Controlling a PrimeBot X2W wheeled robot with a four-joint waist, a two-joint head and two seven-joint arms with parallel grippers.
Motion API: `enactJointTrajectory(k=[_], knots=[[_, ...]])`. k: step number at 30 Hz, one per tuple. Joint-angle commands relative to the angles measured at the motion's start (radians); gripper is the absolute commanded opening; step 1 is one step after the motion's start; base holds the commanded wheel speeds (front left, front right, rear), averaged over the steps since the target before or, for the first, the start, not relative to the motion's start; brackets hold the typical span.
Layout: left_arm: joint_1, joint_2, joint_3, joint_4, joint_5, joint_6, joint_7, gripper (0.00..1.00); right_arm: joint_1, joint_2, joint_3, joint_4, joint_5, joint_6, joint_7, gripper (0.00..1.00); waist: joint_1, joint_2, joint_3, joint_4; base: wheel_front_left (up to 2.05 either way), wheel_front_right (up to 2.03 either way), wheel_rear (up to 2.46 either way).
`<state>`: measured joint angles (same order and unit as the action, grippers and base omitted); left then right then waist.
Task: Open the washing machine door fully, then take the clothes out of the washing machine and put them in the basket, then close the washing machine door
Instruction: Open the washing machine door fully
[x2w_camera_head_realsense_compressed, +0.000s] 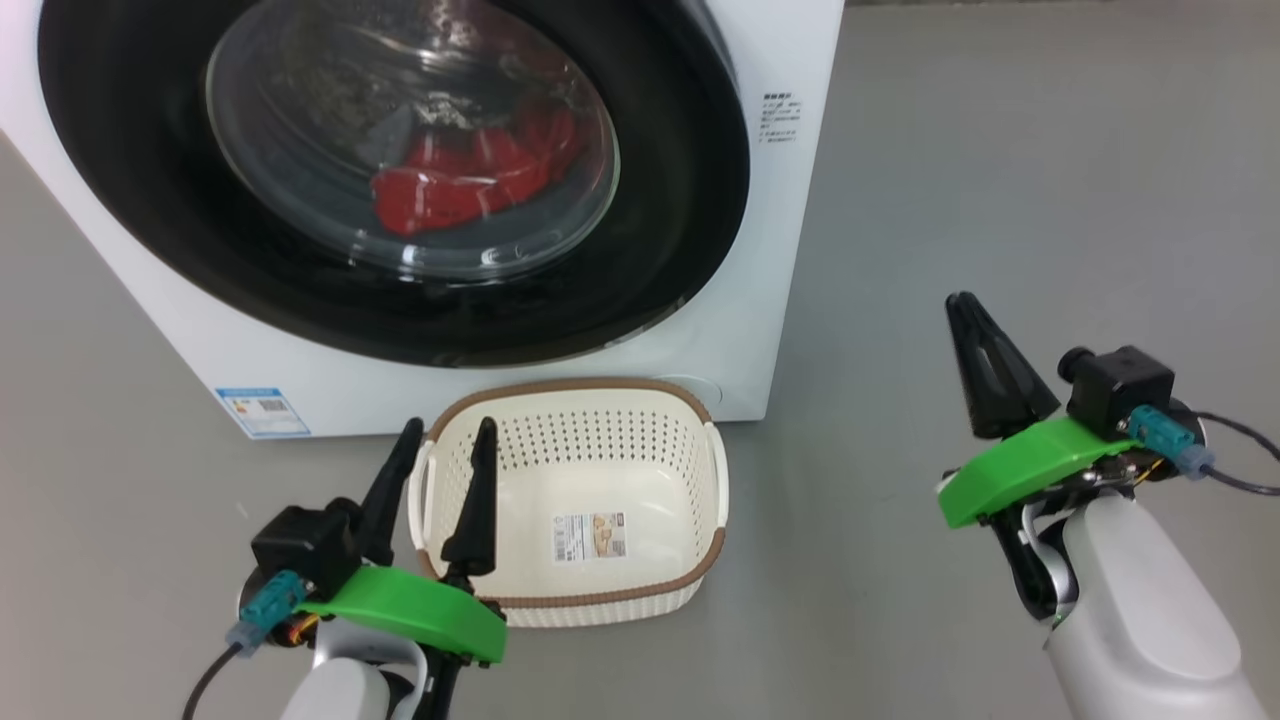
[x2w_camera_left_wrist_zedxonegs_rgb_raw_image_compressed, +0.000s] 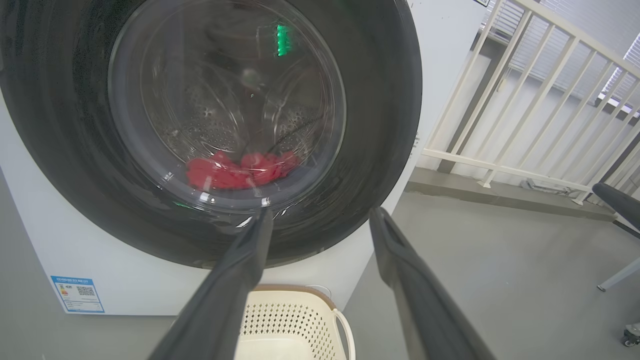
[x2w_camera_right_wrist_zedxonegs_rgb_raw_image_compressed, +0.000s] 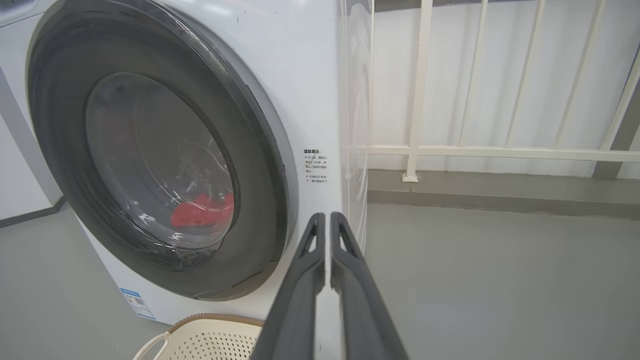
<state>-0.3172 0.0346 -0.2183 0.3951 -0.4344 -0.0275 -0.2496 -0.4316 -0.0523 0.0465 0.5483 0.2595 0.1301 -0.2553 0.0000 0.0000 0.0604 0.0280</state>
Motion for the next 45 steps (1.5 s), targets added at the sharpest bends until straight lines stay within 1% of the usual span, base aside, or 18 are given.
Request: enactJointTrajectory(k=[1,4,7,10,19,21,24,27,28,29,35,43,45], knots=[[-0.041,0.016,0.022,-0.043,-0.003,-0.006,-0.010,1.00,-0.049,0.002,0.014,-0.028,0.024,0.001,-0.006,0.00,0.0000,0.0000,0.028,0.014,0.00,0.00,0.00],[-0.043,0.017,0.014,-0.078,-0.001,-0.011,-0.010,1.00,-0.073,0.002,0.005,-0.026,0.066,0.001,-0.006,0.00,0.0000,0.0000,0.052,0.021,0.00,0.00,0.00],[-0.043,0.019,0.010,-0.119,-0.003,-0.022,-0.011,1.00,-0.101,0.002,0.008,-0.002,0.201,0.001,-0.006,0.00,0.0000,0.0000,0.076,0.031,0.00,0.00,0.00],[-0.041,0.023,0.010,-0.148,0.001,-0.022,-0.011,1.00,-0.136,0.002,0.023,0.031,0.326,0.001,-0.006,0.00,0.0000,0.0000,0.098,0.040,0.00,0.00,0.00],[-0.026,0.038,0.012,-0.201,0.016,-0.012,-0.012,1.00,-0.253,0.002,0.089,0.112,0.608,0.001,0.002,0.00,0.0000,0.0000,0.147,0.050,0.00,0.00,0.00],[-0.027,0.039,0.008,-0.218,0.021,-0.010,-0.012,1.00,-0.281,0.002,0.097,0.114,0.679,0.001,0.024,0.00,0.0000,0.0000,0.164,0.054,0.00,0.00,0.00],[-0.031,0.038,0.003,-0.245,0.014,-0.011,-0.011,1.00,-0.316,0.002,0.100,0.093,0.827,0.001,0.088,0.00,0.0000,0.0000,0.193,0.061,0.00,0.00,0.00],[-0.039,0.037,-0.002,-0.274,0.011,-0.012,-0.008,1.00,-0.349,0.002,0.090,0.066,0.933,0.001,0.148,0.00,0.0000,0.0000,0.223,0.068,0.00,0.00,0.00],[-0.041,0.037,-0.003,-0.282,0.010,-0.011,-0.007,1.00,-0.359,0.002,0.084,0.058,0.959,0.001,0.167,0.00,0.0000,0.0000,0.232,0.070,0.00,0.00,0.00],[-0.041,0.037,-0.003,-0.282,0.010,-0.011,-0.007,1.00,-0.359,0.002,0.084,0.058,0.959,0.001,0.167,0.00,0.0000,0.0000,0.232,0.070,0.00,0.00,0.00],[-0.050,0.036,-0.011,-0.322,0.002,-0.012,-0.001,1.00,-0.415,-0.013,0.061,0.026,1.062,0.001,0.273,0.00,0.0000,0.0000,0.283,0.080,0.00,0.00,0.00],[-0.072,0.034,-0.024,-0.365,-0.011,-0.017,0.002,1.00,-0.518,-0.030,0.024,0.040,1.180,0.001,0.422,0.00,0.0000,0.0000,0.359,0.092,0.00,0.00,0.00],[-0.081,0.039,-0.025,-0.374,-0.011,-0.019,0.003,1.00,-0.562,-0.032,0.022,0.049,1.209,0.001,0.477,0.00,0.0000,0.0000,0.387,0.091,0.00,0.00,0.00]])
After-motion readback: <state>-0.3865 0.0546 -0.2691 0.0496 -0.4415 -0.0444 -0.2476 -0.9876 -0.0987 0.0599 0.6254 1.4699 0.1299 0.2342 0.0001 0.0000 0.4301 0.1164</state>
